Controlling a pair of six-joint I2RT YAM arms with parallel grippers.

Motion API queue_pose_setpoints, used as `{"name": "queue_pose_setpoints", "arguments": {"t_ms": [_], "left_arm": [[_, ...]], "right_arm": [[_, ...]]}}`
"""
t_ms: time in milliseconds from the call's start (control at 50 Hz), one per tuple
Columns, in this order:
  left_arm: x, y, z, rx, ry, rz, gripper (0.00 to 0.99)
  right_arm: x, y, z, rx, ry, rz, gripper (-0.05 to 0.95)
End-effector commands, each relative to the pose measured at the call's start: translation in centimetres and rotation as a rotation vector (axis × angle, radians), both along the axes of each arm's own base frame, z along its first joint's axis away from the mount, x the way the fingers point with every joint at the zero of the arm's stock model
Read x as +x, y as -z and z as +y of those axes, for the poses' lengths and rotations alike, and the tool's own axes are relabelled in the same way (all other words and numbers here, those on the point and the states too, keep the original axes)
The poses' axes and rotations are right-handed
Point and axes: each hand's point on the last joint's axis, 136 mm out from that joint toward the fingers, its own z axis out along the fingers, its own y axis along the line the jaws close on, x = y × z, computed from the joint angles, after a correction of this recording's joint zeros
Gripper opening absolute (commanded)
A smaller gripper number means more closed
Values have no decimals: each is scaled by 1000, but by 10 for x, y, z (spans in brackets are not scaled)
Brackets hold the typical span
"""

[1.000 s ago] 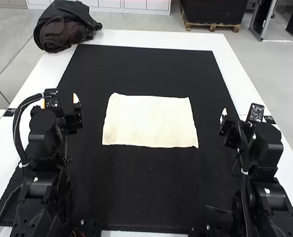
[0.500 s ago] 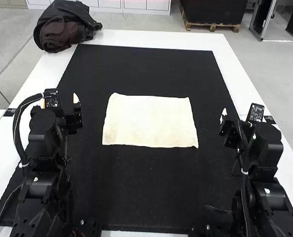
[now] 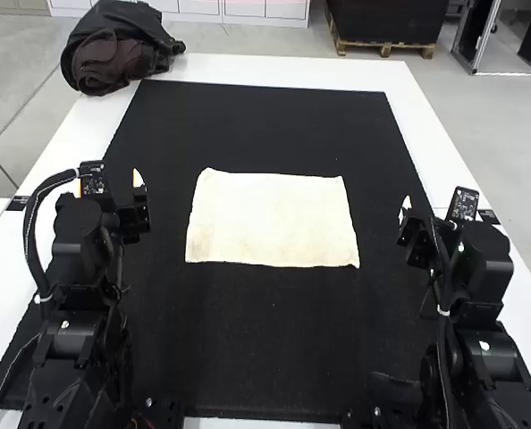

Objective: Fold the towel.

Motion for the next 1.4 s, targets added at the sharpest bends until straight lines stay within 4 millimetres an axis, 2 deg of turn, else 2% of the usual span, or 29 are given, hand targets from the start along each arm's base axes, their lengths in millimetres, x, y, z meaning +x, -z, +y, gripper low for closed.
{"name": "queue_pose_setpoints", "arguments": {"t_ms": [0,80,140,220,300,420,560,740,860,920,980,1020,1080,1160,1280,1380], "left_arm": [[0,-1,0,-12,3,-15,962],[0,-2,0,-12,3,-17,962],[0,-2,0,-12,4,-18,962],[-1,-13,0,76,0,-33,961],[-2,-20,0,131,-6,-45,959],[-4,-32,-1,167,-11,-83,961],[-11,-64,-1,190,-23,-207,961],[-25,-124,-3,200,-28,-313,961],[1,-147,-5,196,-2,-225,961],[22,-151,-7,190,22,-158,962],[49,-146,-6,176,37,-71,962],[68,-135,-6,170,47,-3,961],[95,-122,-5,163,59,77,962],[120,-103,-4,153,71,153,962],[149,-64,-5,113,85,264,961],[159,-23,-4,72,85,362,961]], "right_arm": [[0,-1,-1,9,2,-13,921],[0,-2,-1,9,3,-16,921],[0,-14,-1,-35,-1,-58,921],[0,-24,1,-197,-10,-82,920],[1,-30,12,-433,-77,-91,916],[0,-48,16,-530,-76,-159,916],[-6,-78,19,-515,-68,-277,916],[-12,-128,25,-425,-102,-335,915],[8,-149,28,-313,-142,-261,915],[30,-153,28,-236,-156,-188,915],[51,-148,29,-172,-167,-105,915],[68,-143,30,-130,-171,-46,915],[90,-128,33,-85,-181,47,915],[112,-106,33,-65,-181,140,915],[134,-55,36,-5,-184,298,913],[131,3,51,65,-248,440,913]]}}
